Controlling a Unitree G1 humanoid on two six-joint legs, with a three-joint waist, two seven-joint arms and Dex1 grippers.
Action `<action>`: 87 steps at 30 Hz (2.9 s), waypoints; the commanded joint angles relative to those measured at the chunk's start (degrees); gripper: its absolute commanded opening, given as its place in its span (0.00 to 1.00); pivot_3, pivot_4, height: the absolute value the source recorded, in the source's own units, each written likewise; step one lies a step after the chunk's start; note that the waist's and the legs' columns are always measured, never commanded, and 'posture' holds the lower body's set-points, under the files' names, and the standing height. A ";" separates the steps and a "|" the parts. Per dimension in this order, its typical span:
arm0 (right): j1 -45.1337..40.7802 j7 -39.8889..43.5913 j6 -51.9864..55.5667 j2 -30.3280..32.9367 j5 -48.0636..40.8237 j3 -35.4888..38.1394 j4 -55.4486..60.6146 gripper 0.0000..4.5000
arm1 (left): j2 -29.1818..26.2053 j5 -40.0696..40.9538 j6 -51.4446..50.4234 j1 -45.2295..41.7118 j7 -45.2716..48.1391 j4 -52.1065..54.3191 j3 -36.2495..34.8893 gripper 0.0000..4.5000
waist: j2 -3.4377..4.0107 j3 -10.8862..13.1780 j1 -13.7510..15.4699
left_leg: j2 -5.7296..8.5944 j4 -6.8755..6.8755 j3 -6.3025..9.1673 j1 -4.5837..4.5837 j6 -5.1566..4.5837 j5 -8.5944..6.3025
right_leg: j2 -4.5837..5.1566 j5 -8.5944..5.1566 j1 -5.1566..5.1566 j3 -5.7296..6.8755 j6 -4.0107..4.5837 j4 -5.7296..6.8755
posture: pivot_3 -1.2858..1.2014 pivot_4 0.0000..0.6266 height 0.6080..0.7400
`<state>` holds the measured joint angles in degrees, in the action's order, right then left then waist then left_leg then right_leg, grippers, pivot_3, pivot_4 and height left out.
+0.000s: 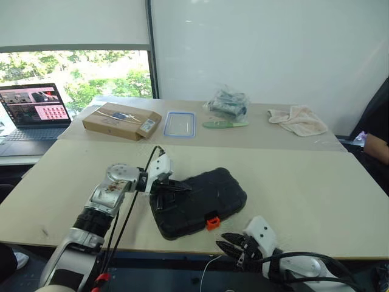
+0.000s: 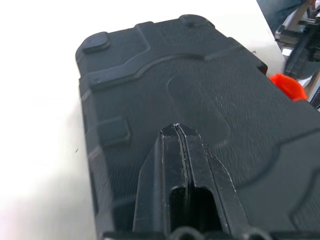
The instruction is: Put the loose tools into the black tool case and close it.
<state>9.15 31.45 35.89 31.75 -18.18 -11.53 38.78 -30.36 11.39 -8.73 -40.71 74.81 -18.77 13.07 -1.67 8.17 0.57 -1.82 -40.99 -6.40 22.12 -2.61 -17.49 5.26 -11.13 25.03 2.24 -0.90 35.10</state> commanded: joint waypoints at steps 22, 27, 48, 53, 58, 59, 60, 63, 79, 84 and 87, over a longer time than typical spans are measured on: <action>-9.99 1.06 -8.06 -5.79 4.64 -3.08 -6.65 0.01 | -0.75 -8.44 -8.06 2.98 -2.84 -1.45 6.93 0.00 | 0.06 -0.34 -0.28 | -0.15 0.06 0.05 -0.95 -0.05 -0.03 | 0.02 -0.09 -0.80 -0.07 -0.06 0.05 | 0.52 0.24 1.00; -10.06 1.97 -10.46 -6.66 4.17 -2.48 -5.71 0.01 | -0.77 -8.68 -8.69 3.76 -2.96 -1.39 7.18 0.00 | 0.07 -0.35 -0.48 | -0.15 0.06 0.05 -0.95 -0.05 -0.03 | 0.02 -0.07 -0.79 -0.09 -0.04 0.07 | 0.52 0.24 1.00; -4.74 8.94 -15.06 -1.68 0.99 0.99 -3.15 0.01 | -1.09 -9.10 -9.03 4.41 -2.29 -2.16 7.76 0.00 | 0.16 -0.71 -0.54 | -0.16 0.19 0.05 -1.00 -0.09 -0.06 | 0.05 -0.28 -0.83 -0.10 0.28 -0.01 | 0.52 0.24 1.00; -3.77 8.51 -13.35 0.68 2.76 0.64 -4.65 0.01 | -0.50 -9.26 -8.45 4.09 -2.59 -3.03 7.86 0.00 | 0.14 -0.75 -0.55 | -0.17 0.21 0.05 -1.02 -0.10 -0.07 | 0.05 -0.36 -0.83 -0.10 0.21 -0.02 | 0.52 0.24 1.00; -6.07 6.29 -13.62 -1.45 5.52 -1.71 -7.69 0.01 | -0.18 -9.25 -8.48 4.01 -2.49 -3.02 8.09 0.00 | 0.14 -0.83 -0.47 | -0.18 0.21 0.05 -1.02 -0.10 -0.07 | 0.06 -0.50 -0.83 -0.10 0.01 -0.02 | 0.52 0.24 1.00; -6.68 6.04 -13.92 -1.95 6.14 -2.27 -8.84 0.01 | -0.21 -9.31 -8.49 3.92 -2.42 -3.15 8.12 0.00 | 0.15 -0.84 -0.45 | -0.18 0.21 0.05 -1.02 -0.10 -0.07 | 0.06 -0.50 -0.82 -0.10 0.01 -0.03 | 0.52 0.24 1.00; -7.11 5.89 -14.35 -2.38 6.68 -2.63 -9.94 0.01 | -0.25 -9.38 -8.49 3.86 -2.38 -3.23 8.15 0.00 | 0.16 -0.84 -0.44 | -0.18 0.21 0.05 -1.02 -0.10 -0.07 | 0.06 -0.50 -0.82 -0.10 0.01 -0.02 | 0.52 0.24 1.00; -8.04 6.01 -15.85 -3.16 7.62 -2.76 -12.53 0.01 | -0.19 -9.46 -8.49 3.66 -2.41 -3.55 8.24 0.00 | 0.13 -0.86 -0.31 | -0.17 0.22 0.06 -1.01 -0.11 -0.08 | 0.07 -0.50 -0.82 -0.09 0.02 -0.03 | 0.52 0.24 1.00; -11.50 7.45 -16.54 -4.93 7.63 -2.84 -14.00 0.01 | -0.23 -10.09 -9.71 3.81 -3.14 -3.61 8.84 0.00 | 0.14 -0.87 -0.32 | -0.20 0.23 0.05 -1.01 -0.12 -0.09 | 0.10 -0.51 -0.80 -0.10 0.03 -0.03 | 0.52 0.24 1.00; -12.55 6.90 -15.76 -5.49 6.93 -2.05 -13.04 0.01 | -0.02 -10.28 -9.82 3.73 -3.31 -3.93 9.01 0.00 | 0.14 -0.87 -0.33 | -0.21 0.23 0.05 -1.01 -0.12 -0.09 | 0.10 -0.51 -0.80 -0.10 0.02 -0.03 | 0.52 0.24 1.00; -13.80 6.59 -15.50 -6.19 7.04 -2.05 -13.82 0.01 | 0.08 -10.60 -9.88 3.70 -3.43 -4.35 9.22 0.00 | 0.14 -0.86 -0.35 | -0.21 0.23 0.05 -1.00 -0.12 -0.09 | 0.10 -0.51 -0.79 -0.10 0.02 -0.03 | 0.52 0.24 1.00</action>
<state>-1.31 38.80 22.09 27.03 -10.09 -15.13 21.60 -30.18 6.29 -15.13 -40.62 71.32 -17.66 15.90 -1.53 7.31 0.22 -2.03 -40.77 -6.34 21.12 -2.73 -17.58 5.37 -11.64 24.25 2.14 -0.88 35.07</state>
